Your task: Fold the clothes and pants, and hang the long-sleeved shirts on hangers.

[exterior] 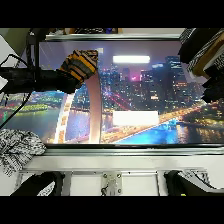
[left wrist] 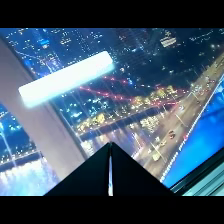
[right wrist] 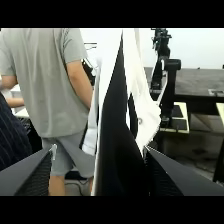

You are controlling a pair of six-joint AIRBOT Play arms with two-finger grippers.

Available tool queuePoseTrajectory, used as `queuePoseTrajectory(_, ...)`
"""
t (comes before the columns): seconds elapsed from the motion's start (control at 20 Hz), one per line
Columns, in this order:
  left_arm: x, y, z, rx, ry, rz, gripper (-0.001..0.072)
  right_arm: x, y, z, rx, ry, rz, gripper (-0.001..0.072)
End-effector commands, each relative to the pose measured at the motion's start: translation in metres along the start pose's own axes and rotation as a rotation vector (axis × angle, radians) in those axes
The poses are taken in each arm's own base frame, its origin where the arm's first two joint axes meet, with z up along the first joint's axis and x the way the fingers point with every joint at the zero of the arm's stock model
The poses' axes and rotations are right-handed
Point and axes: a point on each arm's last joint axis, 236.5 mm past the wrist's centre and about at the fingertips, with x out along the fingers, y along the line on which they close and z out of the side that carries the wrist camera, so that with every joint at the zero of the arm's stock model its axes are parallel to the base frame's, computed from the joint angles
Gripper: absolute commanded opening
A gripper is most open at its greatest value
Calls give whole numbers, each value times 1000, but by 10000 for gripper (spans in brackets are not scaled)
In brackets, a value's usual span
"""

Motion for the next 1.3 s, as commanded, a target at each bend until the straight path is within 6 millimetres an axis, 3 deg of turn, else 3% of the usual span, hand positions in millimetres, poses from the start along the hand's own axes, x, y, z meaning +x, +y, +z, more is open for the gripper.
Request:
queuePoseTrajectory(0.0,1,-3,0,4,3,-5,18,-18,6,37,85,-89,22,613)
queuePoseTrajectory(0.15,1,-3,-1,4,3,-5,18,-52,16,97,256,-244,68,613)
queuePoseTrajectory(0.25,1,-3,-1,4,3,-5,18,-75,32,126,300,-313,117,613)
queuePoseTrajectory(0.35,1,-2,-1,4,3,-4,18,-97,61,145,328,-339,198,613)
queuePoseTrajectory(0.5,2,-2,-1,3,5,-5,18,-129,128,156,400,-315,391,613)
queuePoseTrajectory(0.6,5,-1,-2,0,12,-5,18,-148,189,138,381,-209,557,613)
queuePoseTrajectory(0.75,17,4,-7,-12,44,-6,17,-201,301,83,214,-3,879,613)
queuePoseTrajectory(0.85,27,8,-10,-23,68,-8,18,-266,370,41,42,96,1138,612)
queuePoseTrajectory(0.95,35,11,-13,-30,85,-9,17,-353,422,-6,-126,200,1435,612)
queuePoseTrajectory(1.05,40,13,-15,-35,96,-9,18,-460,440,-58,-290,349,1802,611)
queuePoseTrajectory(1.15,41,13,-14,-35,95,-9,18,-545,426,-93,-360,537,2127,586)
queuePoseTrajectory(1.25,41,13,-15,-35,97,-9,18,-592,415,-105,-311,716,2323,432)
